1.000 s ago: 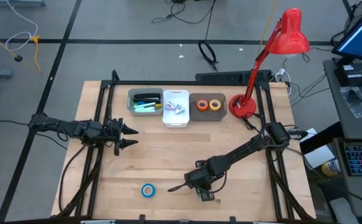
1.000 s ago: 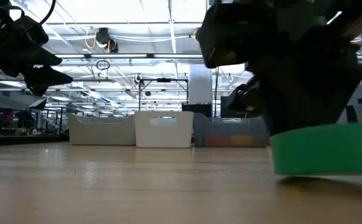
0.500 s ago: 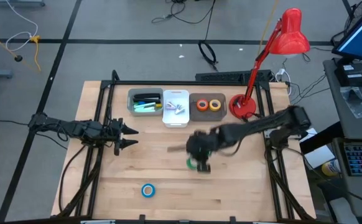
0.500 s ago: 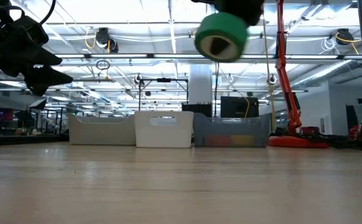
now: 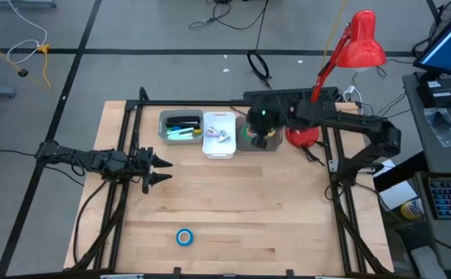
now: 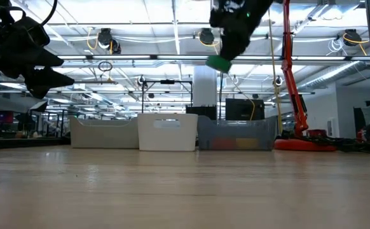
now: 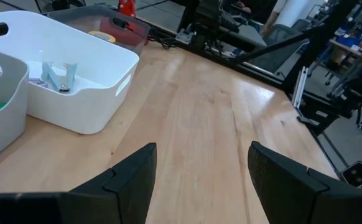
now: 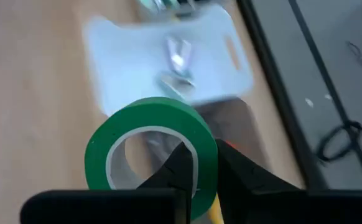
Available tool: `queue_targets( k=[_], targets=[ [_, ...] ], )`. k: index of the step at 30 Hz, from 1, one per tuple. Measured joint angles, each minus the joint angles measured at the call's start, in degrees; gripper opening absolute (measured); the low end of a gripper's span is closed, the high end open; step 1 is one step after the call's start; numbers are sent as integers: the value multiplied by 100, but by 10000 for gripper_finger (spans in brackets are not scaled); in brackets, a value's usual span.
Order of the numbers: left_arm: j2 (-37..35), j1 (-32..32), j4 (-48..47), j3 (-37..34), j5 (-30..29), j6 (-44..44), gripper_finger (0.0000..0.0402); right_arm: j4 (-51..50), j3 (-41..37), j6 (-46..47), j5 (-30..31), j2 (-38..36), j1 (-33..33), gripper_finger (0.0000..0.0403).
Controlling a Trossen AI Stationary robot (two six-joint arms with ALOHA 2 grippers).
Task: Pick and place Stapler, Stapler remover, tape
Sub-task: Put the green tape into the black bin
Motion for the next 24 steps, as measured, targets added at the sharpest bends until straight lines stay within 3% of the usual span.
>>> queue_targets(
  k=[6, 12, 24],
  targets=[
    [0, 4, -1, 0, -3, -33, 250, -45, -180, -935, -25, 166, -735, 33],
    [0, 4, 16, 0, -5, -33, 250, 114, -949, -1499, -33, 169, -1155, 33],
    [0, 4, 19, 0, -9, -184, 250, 1263, -2333, -2065, -48, 162, -1293, 33]
  ],
)
